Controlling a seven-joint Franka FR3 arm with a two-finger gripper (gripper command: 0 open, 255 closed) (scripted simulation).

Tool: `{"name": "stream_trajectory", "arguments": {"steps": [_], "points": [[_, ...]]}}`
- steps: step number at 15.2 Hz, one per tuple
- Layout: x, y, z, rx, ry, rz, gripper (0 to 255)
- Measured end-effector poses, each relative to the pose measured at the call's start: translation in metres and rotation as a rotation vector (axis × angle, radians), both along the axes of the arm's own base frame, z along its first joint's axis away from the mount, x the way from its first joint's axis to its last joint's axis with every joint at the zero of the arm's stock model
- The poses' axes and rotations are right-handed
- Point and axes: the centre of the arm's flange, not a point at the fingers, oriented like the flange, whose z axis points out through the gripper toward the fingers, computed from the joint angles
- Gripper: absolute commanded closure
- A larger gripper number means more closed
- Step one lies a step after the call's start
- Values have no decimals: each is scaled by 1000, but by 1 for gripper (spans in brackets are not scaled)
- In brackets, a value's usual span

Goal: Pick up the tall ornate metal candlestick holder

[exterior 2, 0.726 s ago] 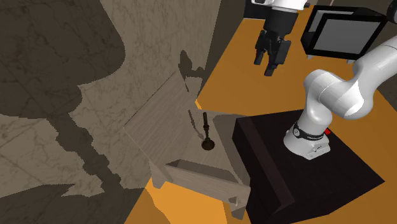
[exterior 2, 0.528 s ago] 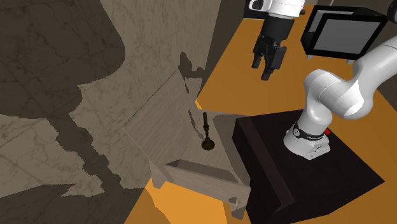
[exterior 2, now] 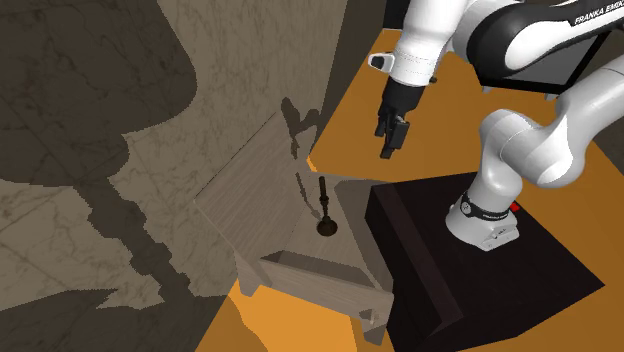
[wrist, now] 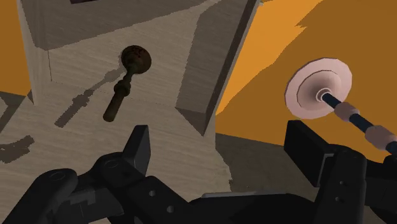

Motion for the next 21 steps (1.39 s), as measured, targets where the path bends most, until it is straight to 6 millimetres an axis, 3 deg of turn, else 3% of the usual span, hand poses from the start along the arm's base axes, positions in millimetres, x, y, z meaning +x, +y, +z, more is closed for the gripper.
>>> {"name": "stream_trajectory", "arguments": {"steps": [7,21], "points": [[27,-17,-83,-62,1,-90,0],[65,-80,-246,-185,1,-270,0]]}}
